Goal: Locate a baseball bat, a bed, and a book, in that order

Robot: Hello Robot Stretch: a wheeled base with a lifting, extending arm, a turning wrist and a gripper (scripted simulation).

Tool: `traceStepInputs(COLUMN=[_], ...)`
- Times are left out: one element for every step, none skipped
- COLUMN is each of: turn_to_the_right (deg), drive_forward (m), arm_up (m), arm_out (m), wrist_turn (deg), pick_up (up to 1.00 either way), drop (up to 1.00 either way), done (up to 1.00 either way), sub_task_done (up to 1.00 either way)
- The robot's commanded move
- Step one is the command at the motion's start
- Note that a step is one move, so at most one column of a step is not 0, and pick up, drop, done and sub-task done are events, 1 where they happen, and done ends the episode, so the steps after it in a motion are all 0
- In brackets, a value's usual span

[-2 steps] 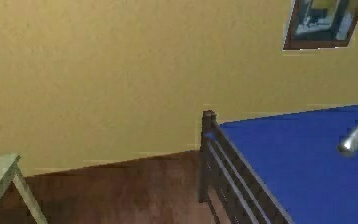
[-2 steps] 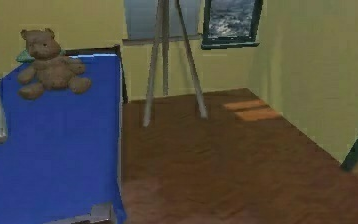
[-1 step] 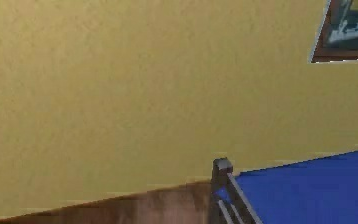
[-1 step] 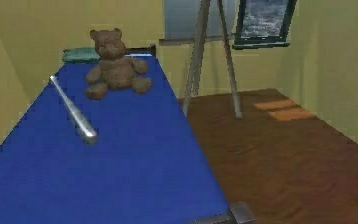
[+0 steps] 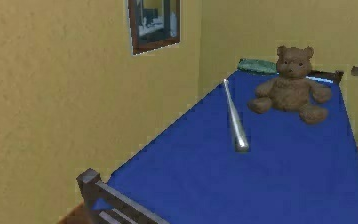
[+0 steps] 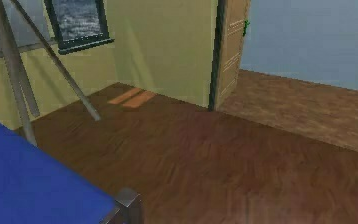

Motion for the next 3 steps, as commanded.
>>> traceStepInputs(turn_to_the_right=[12.0, 0.0, 12.0], drive_forward=[0.0, 0.0, 0.0], arm_up=[0.0, 0.0, 0.0], arm_out=[0.0, 0.0, 0.0], wrist_turn=[0.0, 0.0, 0.0], pick_up=[0.0, 0.0, 0.0], drop=[0.0, 0.0, 0.0], done=[0.0, 0.0, 0.0], sub_task_done=[0.0, 1.0, 0.0])
